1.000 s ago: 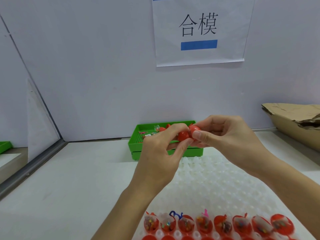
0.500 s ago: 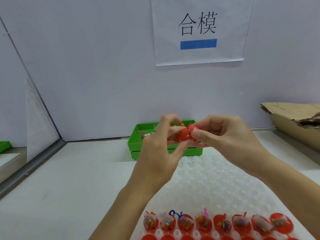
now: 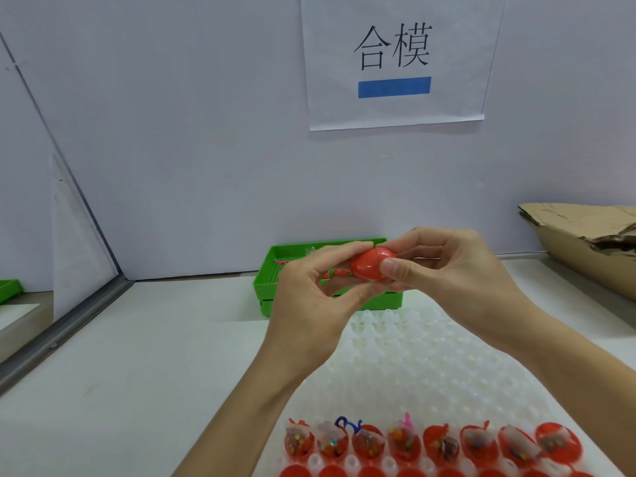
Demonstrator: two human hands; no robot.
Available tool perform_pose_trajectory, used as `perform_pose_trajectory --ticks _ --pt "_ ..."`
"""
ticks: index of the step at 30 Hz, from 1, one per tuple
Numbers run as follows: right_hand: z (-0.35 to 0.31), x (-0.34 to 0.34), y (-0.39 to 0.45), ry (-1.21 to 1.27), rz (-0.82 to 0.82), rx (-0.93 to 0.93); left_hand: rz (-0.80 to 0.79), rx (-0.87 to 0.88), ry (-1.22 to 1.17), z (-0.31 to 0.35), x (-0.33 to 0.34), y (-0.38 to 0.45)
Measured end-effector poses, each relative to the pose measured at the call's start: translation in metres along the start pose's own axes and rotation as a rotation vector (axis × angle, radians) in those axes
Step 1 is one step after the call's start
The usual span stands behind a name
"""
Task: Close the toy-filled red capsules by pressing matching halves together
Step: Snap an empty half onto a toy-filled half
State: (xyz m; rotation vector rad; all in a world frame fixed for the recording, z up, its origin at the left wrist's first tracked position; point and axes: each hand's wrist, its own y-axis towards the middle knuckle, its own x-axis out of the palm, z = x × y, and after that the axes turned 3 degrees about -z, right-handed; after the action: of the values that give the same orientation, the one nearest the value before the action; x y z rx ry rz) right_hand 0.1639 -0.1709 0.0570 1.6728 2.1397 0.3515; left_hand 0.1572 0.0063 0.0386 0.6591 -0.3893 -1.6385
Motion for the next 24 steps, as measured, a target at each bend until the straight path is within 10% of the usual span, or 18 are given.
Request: perform_pose_trajectory --ticks 24 --pt "-0.0020 0.0036 -0.0021 -0.002 -0.031 -0.055 -0.021 -0.052 0.033 0.0047 -0.0041 -0.0001"
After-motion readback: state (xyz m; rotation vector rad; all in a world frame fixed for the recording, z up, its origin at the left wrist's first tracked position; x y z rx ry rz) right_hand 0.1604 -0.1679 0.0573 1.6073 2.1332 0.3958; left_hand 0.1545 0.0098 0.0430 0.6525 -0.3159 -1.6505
